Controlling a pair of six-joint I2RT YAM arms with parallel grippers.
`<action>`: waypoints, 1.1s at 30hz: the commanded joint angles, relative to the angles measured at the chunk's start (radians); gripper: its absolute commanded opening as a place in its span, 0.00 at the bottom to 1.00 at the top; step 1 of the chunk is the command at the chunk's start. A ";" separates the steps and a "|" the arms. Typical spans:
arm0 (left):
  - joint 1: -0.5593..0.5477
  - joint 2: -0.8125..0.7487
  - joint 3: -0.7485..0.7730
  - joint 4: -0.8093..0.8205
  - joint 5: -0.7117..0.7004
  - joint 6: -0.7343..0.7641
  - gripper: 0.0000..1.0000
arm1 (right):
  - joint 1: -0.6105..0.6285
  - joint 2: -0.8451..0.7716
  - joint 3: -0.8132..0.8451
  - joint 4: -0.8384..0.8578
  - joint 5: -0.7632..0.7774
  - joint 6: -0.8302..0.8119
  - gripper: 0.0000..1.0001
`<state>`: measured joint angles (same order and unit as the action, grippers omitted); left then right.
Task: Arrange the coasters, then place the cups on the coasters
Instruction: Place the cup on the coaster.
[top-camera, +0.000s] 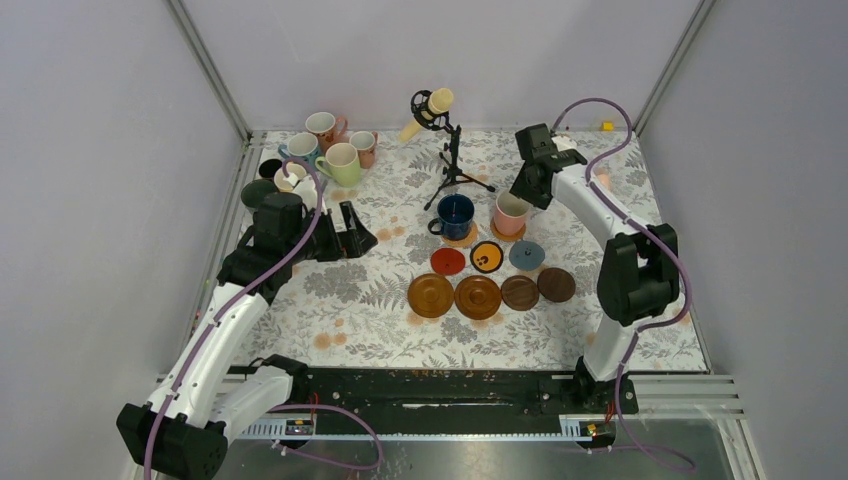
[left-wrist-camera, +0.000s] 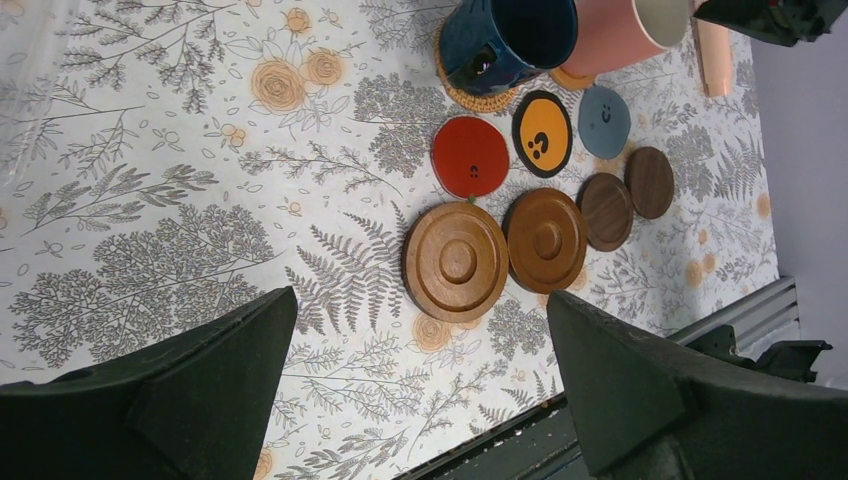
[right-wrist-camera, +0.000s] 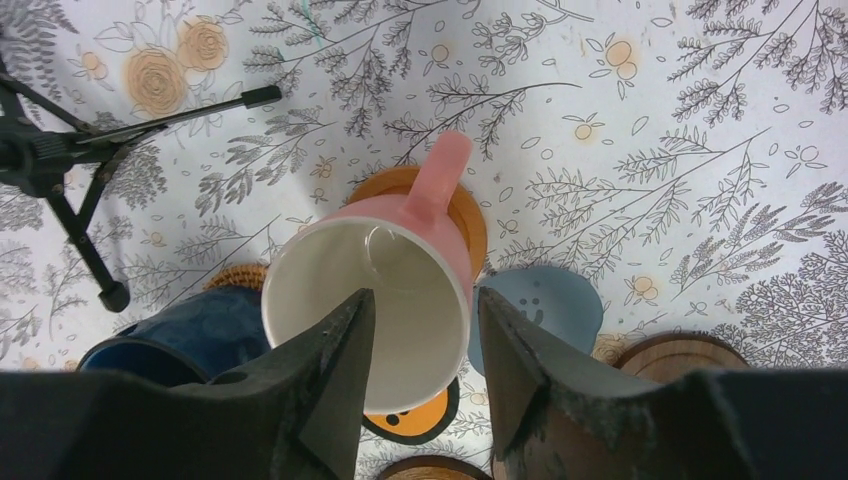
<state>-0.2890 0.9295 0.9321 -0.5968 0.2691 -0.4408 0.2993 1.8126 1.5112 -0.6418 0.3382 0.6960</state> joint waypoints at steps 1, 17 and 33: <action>0.005 0.002 0.009 -0.004 -0.082 0.011 0.99 | -0.005 -0.108 0.060 -0.010 -0.026 -0.030 0.54; 0.101 0.197 0.283 0.025 -0.435 -0.062 0.92 | 0.003 -0.692 -0.330 0.129 -0.433 -0.293 0.81; 0.192 0.902 0.740 0.076 -0.500 -0.301 0.57 | 0.003 -1.000 -0.470 0.082 -0.471 -0.325 0.79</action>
<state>-0.1036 1.7535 1.5936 -0.5560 -0.2104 -0.6533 0.3000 0.8192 1.0229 -0.5423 -0.1226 0.4107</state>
